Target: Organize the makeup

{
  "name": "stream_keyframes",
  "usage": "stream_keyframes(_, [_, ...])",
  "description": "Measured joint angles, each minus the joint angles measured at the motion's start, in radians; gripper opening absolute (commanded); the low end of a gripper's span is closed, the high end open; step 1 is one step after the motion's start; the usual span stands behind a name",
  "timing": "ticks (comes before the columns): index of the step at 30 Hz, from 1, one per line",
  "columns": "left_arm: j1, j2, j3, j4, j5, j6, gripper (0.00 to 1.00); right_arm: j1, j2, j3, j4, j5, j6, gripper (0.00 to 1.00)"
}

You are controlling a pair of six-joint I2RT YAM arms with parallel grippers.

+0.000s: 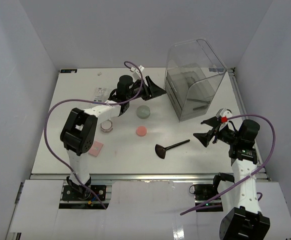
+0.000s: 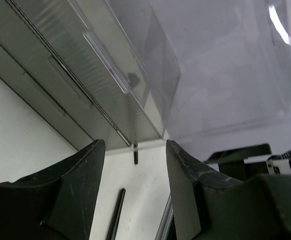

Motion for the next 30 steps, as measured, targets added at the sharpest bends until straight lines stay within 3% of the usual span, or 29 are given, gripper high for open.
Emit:
stream_keyframes(4, [-0.003, 0.138, 0.116, 0.018, -0.024, -0.066, 0.51, 0.000, -0.001, 0.000, 0.000, -0.006, -0.003, 0.91])
stream_keyframes(9, [-0.009, 0.262, 0.244, 0.023, -0.062, -0.123, 0.50, 0.000, -0.002, 0.000, 0.000, -0.018, -0.008, 0.91])
stream_keyframes(21, [-0.029, 0.391, 0.424, 0.047, -0.084, -0.213, 0.48, 0.000, -0.001, 0.000, 0.000, -0.022, -0.015, 0.91])
stream_keyframes(30, [-0.035, 0.431, 0.457, 0.048, -0.083, -0.257, 0.37, 0.000, 0.000, 0.000, 0.000, -0.022, -0.015, 0.91])
